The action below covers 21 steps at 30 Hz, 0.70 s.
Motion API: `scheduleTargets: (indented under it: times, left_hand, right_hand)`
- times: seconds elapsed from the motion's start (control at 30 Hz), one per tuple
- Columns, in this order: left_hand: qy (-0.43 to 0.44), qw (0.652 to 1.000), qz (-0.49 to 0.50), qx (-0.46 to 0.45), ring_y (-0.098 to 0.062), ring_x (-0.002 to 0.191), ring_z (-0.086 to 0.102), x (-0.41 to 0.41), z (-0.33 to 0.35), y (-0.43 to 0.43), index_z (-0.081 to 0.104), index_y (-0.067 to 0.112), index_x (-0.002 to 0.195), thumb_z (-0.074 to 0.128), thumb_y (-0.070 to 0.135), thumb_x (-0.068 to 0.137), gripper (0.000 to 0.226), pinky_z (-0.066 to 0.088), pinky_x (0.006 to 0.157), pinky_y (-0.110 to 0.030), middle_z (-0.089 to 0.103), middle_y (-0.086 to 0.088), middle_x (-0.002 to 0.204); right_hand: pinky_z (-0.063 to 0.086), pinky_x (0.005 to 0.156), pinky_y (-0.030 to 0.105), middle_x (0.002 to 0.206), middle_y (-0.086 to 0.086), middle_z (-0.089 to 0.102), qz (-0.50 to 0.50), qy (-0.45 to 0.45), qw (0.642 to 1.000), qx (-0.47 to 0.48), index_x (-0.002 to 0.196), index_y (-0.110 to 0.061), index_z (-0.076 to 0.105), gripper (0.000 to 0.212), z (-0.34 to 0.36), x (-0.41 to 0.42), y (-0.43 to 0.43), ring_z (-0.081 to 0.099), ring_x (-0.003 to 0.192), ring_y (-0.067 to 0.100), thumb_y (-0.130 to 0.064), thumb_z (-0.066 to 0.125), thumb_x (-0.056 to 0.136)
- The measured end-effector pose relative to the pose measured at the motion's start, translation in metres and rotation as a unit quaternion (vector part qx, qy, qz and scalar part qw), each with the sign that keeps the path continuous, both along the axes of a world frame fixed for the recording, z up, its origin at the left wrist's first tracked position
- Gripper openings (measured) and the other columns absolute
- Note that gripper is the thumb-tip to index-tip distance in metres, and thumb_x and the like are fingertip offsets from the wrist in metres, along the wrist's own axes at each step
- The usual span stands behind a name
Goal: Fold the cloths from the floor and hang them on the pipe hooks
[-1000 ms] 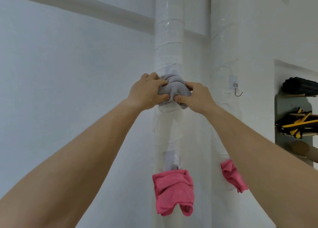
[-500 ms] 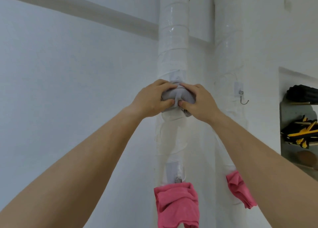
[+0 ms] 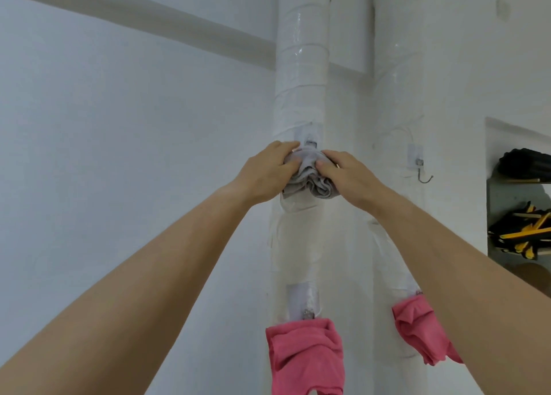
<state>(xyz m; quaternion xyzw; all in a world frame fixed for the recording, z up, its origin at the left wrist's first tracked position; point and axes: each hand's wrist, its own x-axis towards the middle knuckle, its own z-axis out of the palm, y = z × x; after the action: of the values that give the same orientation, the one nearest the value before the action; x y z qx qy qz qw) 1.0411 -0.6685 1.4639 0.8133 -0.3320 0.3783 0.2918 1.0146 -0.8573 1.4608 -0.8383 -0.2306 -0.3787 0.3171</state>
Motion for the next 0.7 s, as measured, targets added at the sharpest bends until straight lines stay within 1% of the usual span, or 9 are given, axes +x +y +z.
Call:
scheduleTargets:
  times: [0.1, 0.17, 0.23, 0.3, 0.37, 0.43, 0.5, 0.6, 0.7]
  left_hand:
    - [0.012, 0.999, -0.04, -0.002, -0.015, 0.114, 0.049, 0.01, -0.006, -0.004, 0.057, 0.037, 0.131, 0.04, 0.041, 0.101, 0.035, 0.041, 0.098, -0.033, 0.051, 0.0, 0.12]
    - [0.014, 0.999, -0.046, -0.005, -0.013, 0.112, 0.048, 0.013, -0.009, -0.004, 0.056, 0.04, 0.134, 0.042, 0.043, 0.099, 0.038, 0.041, 0.097, -0.031, 0.05, 0.001, 0.117]
    - [0.001, 1.0, -0.025, 0.004, -0.015, 0.113, 0.045, 0.01, -0.007, -0.002, 0.056, 0.041, 0.135, 0.044, 0.045, 0.099, 0.038, 0.04, 0.098, -0.032, 0.048, 0.001, 0.116]
    - [-0.02, 0.999, 0.011, 0.032, -0.019, 0.12, 0.041, 0.005, -0.003, 0.0, 0.056, 0.036, 0.137, 0.048, 0.044, 0.099, 0.039, 0.037, 0.103, -0.033, 0.044, -0.002, 0.125]
    - [-0.053, 0.996, 0.035, 0.064, -0.021, 0.13, 0.041, 0.0, 0.0, 0.0, 0.052, 0.024, 0.142, 0.051, 0.038, 0.099, 0.045, 0.036, 0.108, -0.033, 0.041, -0.004, 0.142]
    - [-0.079, 0.994, 0.041, 0.068, -0.02, 0.131, 0.046, -0.001, -0.001, -0.002, 0.044, 0.019, 0.147, 0.053, 0.035, 0.098, 0.052, 0.038, 0.108, -0.033, 0.043, -0.002, 0.149]
    - [-0.103, 0.992, 0.047, 0.056, -0.018, 0.13, 0.048, 0.002, -0.008, -0.005, 0.043, 0.022, 0.147, 0.055, 0.034, 0.097, 0.053, 0.039, 0.104, -0.029, 0.046, 0.002, 0.149]
    - [-0.132, 0.987, 0.073, 0.047, -0.015, 0.128, 0.049, 0.005, -0.017, -0.009, 0.042, 0.025, 0.147, 0.057, 0.03, 0.096, 0.054, 0.035, 0.096, -0.022, 0.045, 0.007, 0.15]
    - [-0.132, 0.985, 0.092, 0.054, -0.017, 0.123, 0.053, -0.003, -0.014, -0.01, 0.041, 0.027, 0.147, 0.055, 0.032, 0.095, 0.054, 0.037, 0.094, -0.024, 0.049, 0.006, 0.146]
  right_hand:
    - [0.055, 0.084, 0.036, 0.103, -0.003, 0.072, 0.026, 0.009, 0.999, 0.035, 0.115, -0.02, 0.068, 0.038, -0.001, 0.006, -0.002, 0.068, 0.094, 0.013, -0.045, 0.056, 0.089]
    - [0.056, 0.088, 0.039, 0.105, -0.003, 0.071, 0.033, 0.011, 0.998, 0.044, 0.119, -0.019, 0.067, 0.034, -0.002, 0.008, -0.005, 0.068, 0.095, 0.013, -0.04, 0.06, 0.092]
    - [0.056, 0.09, 0.043, 0.107, -0.002, 0.071, 0.038, 0.013, 0.999, 0.029, 0.12, -0.02, 0.066, 0.039, -0.004, 0.006, -0.005, 0.068, 0.098, 0.014, -0.044, 0.059, 0.091]
    - [0.05, 0.099, 0.045, 0.12, 0.0, 0.064, 0.003, -0.002, 1.0, -0.003, 0.126, -0.026, 0.063, 0.047, -0.004, 0.004, -0.004, 0.061, 0.111, 0.019, -0.051, 0.056, 0.087]
    - [0.036, 0.112, 0.039, 0.139, 0.005, 0.046, -0.066, -0.051, 0.996, -0.023, 0.14, -0.022, 0.052, 0.054, -0.006, 0.003, -0.004, 0.044, 0.128, 0.025, -0.043, 0.059, 0.091]
    - [0.032, 0.111, 0.03, 0.144, 0.008, 0.042, -0.065, -0.096, 0.993, -0.022, 0.144, -0.014, 0.045, 0.055, -0.012, 0.004, -0.003, 0.041, 0.131, 0.024, -0.027, 0.062, 0.094]
    - [0.036, 0.105, 0.026, 0.14, 0.007, 0.049, -0.041, -0.097, 0.994, -0.007, 0.142, -0.016, 0.047, 0.052, -0.018, 0.009, 0.0, 0.047, 0.128, 0.021, -0.02, 0.062, 0.092]
    - [0.038, 0.101, 0.025, 0.134, 0.006, 0.054, -0.063, -0.096, 0.993, 0.022, 0.14, -0.02, 0.05, 0.056, -0.021, 0.016, 0.004, 0.051, 0.122, 0.019, -0.014, 0.063, 0.086]
    - [0.039, 0.099, 0.025, 0.132, 0.004, 0.055, -0.066, -0.085, 0.994, 0.023, 0.138, -0.023, 0.051, 0.057, -0.018, 0.016, 0.005, 0.052, 0.119, 0.019, -0.015, 0.063, 0.083]
